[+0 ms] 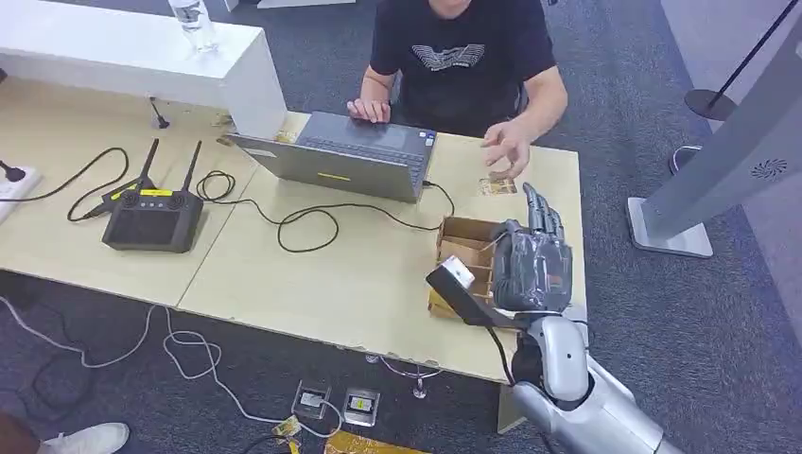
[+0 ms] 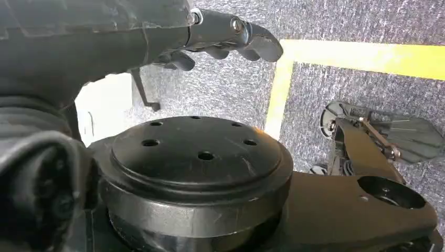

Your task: Pass the card to the sensor for recognition and then transmit it.

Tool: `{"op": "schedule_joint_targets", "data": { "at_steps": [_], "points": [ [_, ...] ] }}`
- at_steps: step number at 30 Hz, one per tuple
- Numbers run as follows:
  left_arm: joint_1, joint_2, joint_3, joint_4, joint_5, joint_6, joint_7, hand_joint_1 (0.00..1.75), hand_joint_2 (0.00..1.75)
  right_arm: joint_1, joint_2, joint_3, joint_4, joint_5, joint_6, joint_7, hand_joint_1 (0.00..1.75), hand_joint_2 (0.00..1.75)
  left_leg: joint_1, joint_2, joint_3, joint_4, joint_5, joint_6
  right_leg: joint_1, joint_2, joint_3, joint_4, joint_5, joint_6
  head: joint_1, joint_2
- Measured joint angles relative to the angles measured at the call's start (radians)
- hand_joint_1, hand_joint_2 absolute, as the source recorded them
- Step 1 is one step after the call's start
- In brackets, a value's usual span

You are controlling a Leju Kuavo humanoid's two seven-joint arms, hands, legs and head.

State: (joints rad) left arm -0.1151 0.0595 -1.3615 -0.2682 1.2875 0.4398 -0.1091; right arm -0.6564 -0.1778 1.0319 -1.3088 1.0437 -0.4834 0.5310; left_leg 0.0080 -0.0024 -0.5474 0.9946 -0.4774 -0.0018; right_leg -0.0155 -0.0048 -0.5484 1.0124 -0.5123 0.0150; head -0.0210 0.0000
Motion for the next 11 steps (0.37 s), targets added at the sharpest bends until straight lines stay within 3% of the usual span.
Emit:
{"op": "schedule_joint_targets", "data": {
  "at_steps": [11],
  "points": [
    [0.0, 0.0, 0.0, 0.0, -0.021, -0.003, 0.0, 0.0, 0.0, -0.029, 0.001, -0.024, 0.034, -0.026, 0.021, 0.003, 1.75, 1.75, 0.0, 0.0, 0.0, 0.0, 0.0, 0.0, 0.0, 0.0, 0.0, 0.0, 0.0, 0.0, 0.0, 0.0]
  ]
}}
